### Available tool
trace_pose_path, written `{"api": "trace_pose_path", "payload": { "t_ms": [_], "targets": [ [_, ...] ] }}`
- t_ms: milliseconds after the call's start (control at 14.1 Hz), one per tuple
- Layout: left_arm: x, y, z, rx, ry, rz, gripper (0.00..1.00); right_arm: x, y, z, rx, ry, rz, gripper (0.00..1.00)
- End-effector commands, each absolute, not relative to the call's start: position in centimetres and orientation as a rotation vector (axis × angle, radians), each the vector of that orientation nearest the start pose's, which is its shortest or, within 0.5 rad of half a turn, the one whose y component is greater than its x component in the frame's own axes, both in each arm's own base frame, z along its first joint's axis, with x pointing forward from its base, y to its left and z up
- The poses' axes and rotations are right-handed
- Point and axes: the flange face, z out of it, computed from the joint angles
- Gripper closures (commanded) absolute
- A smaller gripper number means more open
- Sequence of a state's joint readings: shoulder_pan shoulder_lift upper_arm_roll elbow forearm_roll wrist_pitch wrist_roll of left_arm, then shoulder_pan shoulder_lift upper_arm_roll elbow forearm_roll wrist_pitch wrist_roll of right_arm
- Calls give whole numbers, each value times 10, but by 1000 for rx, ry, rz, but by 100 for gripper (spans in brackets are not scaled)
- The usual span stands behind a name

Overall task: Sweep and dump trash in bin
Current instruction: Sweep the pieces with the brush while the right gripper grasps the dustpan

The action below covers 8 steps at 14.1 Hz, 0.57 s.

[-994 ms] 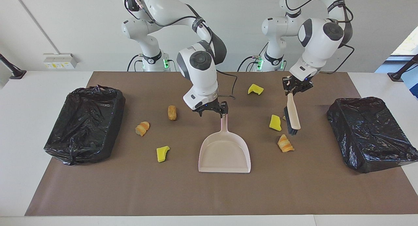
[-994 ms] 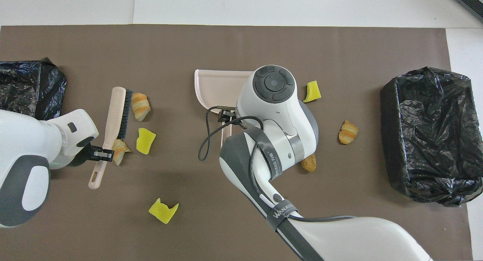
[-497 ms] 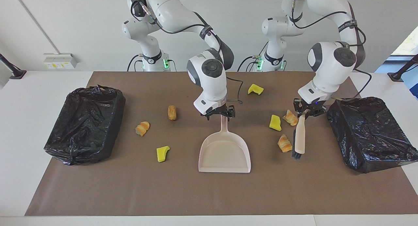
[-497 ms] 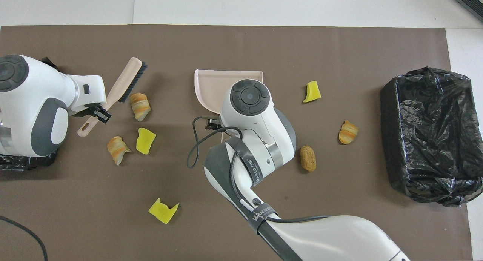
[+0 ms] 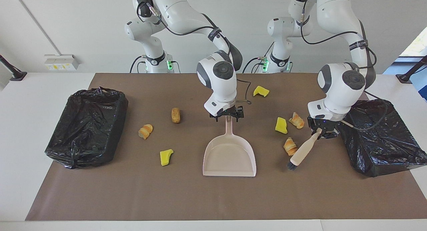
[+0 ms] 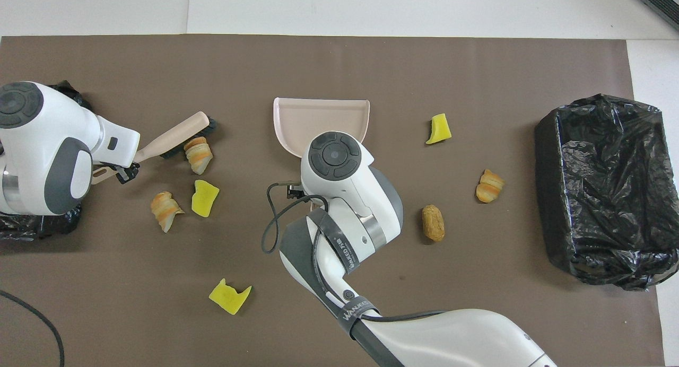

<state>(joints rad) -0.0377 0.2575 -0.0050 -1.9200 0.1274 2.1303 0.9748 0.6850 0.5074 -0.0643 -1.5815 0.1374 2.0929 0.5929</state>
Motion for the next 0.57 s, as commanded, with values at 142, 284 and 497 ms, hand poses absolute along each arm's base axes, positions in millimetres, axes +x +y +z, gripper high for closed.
{"api": "trace_pose_path", "payload": {
  "t_ms": [142,284,497],
  "targets": [
    [543,-18,383,-2629,1615,364,100,566,401,350,-3056,22,29,17],
    [516,-33,388,-2629,1608,371,100,567,402,352,-3048,19,12,19],
    [486,-46,401,-2723,1397,406,100,570,405,354,-3014,35,-40,20]
  ]
}}
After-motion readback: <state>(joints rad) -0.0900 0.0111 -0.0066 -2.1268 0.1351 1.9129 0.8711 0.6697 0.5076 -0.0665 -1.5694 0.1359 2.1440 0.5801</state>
